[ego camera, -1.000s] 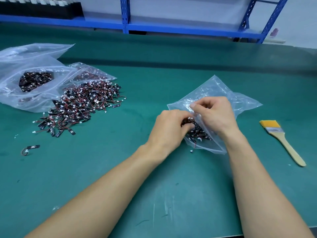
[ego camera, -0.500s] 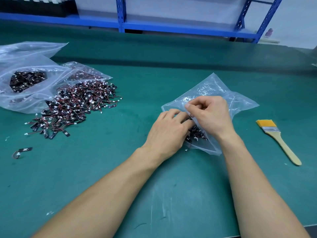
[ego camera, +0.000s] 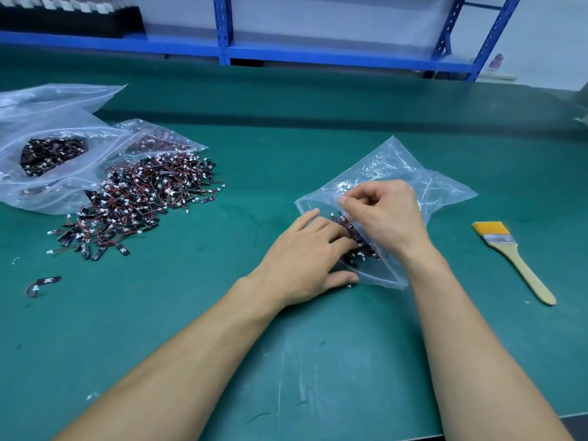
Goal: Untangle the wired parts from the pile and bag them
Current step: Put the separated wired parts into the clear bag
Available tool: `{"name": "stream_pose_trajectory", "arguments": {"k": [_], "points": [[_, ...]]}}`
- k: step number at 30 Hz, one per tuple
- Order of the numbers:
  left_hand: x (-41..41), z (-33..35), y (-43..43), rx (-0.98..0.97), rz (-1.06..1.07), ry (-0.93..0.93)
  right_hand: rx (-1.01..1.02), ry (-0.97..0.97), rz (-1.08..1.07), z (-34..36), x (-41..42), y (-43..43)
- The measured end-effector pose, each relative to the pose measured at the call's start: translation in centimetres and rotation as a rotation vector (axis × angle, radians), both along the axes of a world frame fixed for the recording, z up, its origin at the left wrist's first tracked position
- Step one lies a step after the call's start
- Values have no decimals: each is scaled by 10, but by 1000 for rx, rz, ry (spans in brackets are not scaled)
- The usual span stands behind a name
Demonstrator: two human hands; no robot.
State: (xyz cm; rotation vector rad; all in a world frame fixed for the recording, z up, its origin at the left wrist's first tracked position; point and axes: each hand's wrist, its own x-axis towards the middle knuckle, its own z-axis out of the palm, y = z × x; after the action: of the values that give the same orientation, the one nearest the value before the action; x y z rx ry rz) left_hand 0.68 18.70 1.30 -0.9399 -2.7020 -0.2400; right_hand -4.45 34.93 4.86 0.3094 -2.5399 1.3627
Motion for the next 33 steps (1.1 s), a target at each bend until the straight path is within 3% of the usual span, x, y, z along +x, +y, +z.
{"name": "stream_pose_trajectory", "arguments": {"k": [15, 21, 27, 33], "points": [[1, 0, 5, 163, 67, 25, 64, 1, -6, -3, -2, 1], [6, 5, -8, 267, 30, -16, 102, -13, 170, 1, 5, -5], [11, 7, -49, 298, 51, 4, 352, -126, 276, -5, 3, -4], [12, 6, -122, 152, 267, 73, 573, -151, 113, 1, 7, 4]]}}
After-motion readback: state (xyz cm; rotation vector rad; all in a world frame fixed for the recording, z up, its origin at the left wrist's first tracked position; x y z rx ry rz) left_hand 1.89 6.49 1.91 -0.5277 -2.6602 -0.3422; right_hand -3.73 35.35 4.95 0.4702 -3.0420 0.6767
